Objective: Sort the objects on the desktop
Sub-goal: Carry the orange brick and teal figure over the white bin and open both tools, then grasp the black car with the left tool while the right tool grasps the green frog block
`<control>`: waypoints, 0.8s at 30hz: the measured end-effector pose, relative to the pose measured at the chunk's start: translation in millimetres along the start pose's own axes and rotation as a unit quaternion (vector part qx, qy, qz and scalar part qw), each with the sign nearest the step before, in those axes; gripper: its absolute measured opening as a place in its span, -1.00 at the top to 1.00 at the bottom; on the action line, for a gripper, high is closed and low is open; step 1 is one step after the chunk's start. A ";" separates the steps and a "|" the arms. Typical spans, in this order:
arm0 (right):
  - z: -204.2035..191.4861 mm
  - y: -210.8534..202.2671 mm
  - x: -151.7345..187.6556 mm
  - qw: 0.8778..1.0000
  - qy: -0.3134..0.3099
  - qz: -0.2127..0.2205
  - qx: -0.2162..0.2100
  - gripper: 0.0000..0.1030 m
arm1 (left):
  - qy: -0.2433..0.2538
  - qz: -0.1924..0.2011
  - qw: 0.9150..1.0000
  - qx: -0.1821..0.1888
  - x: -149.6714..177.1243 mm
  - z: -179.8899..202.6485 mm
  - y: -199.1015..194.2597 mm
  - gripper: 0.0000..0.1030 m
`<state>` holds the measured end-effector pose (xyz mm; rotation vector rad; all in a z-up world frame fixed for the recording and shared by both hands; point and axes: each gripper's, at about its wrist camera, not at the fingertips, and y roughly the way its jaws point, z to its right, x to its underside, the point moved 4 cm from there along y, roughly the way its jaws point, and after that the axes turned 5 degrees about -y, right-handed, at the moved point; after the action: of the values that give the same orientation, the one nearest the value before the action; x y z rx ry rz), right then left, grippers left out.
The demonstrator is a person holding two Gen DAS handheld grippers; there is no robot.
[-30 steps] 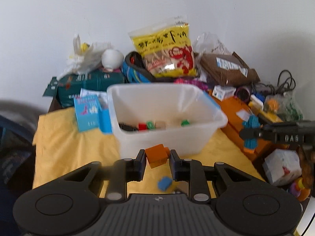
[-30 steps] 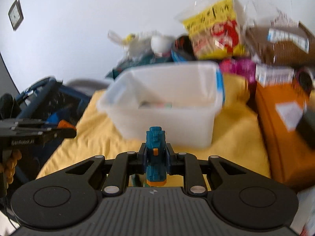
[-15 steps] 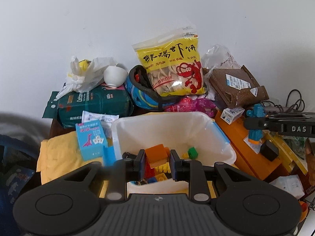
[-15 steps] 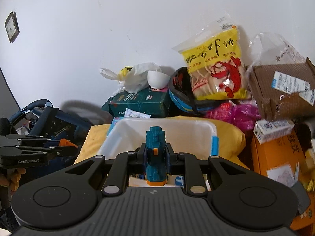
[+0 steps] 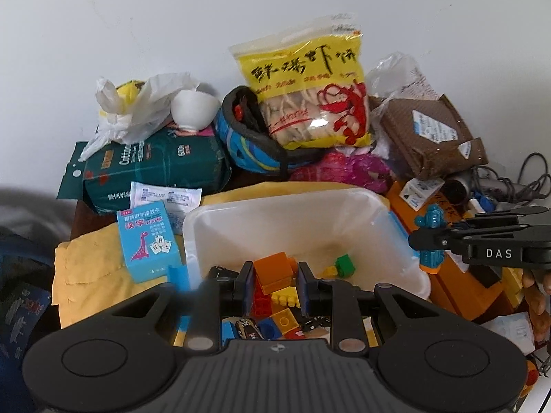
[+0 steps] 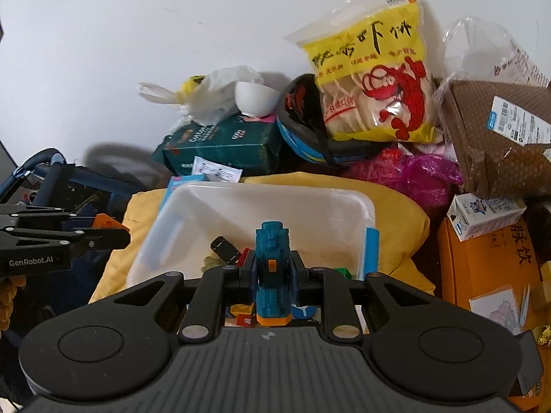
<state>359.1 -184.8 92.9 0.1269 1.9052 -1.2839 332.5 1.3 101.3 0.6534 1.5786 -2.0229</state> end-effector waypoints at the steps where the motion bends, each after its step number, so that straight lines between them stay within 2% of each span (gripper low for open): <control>1: 2.2 4.5 -0.5 1.000 0.001 -0.005 0.002 0.60 | 0.000 -0.005 1.000 -0.001 -1.0 -1.5 3.5 0.45; 5: 6.9 18.4 -3.4 1.000 -0.007 -0.028 0.011 0.60 | 0.003 -0.013 1.000 -0.015 -7.1 -5.1 13.0 0.44; 7: 10.4 23.6 -7.0 0.999 -0.006 -0.033 0.018 0.57 | 0.002 -0.011 1.000 -0.027 -12.2 -6.7 15.4 0.08; 8: 12.0 25.8 -9.0 0.999 -0.005 -0.035 0.022 0.38 | 0.003 -0.003 0.999 -0.041 -13.5 -8.3 14.9 -0.29; 9: 13.0 28.1 -11.5 0.999 -0.003 -0.035 0.026 -0.06 | 0.003 0.007 0.998 -0.055 -13.9 -11.0 13.3 -0.44; 11: 13.9 28.9 -14.6 0.999 -0.009 -0.028 0.040 -0.35 | 0.007 0.014 0.998 -0.065 -10.2 -16.0 12.9 -0.44; 13: 12.5 26.9 -15.5 0.999 -0.017 -0.018 0.046 -0.35 | 0.001 0.012 0.998 -0.059 -2.2 -21.4 12.7 -0.44; 15: 11.1 24.5 -10.7 0.999 -0.010 -0.011 0.033 -0.35 | -0.004 0.035 0.998 -0.055 9.8 -26.1 3.9 -0.44; 18: 0.2 14.8 8.0 1.000 -0.011 0.008 0.007 -0.35 | -0.004 0.069 0.997 -0.027 48.4 -29.1 -14.3 -0.44; 21: -23.5 0.4 51.6 0.998 -0.050 0.032 -0.021 -0.34 | -0.013 0.074 0.997 -0.027 97.0 -33.9 -21.1 -0.44; 24: -45.5 3.7 107.2 0.994 -0.104 0.025 -0.020 -0.23 | -0.040 0.045 0.998 -0.032 147.2 -43.9 -13.1 -0.44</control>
<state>264.2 -182.5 25.3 0.0192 1.7366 -1.1764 214.6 34.2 7.6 0.6009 1.5322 -1.9012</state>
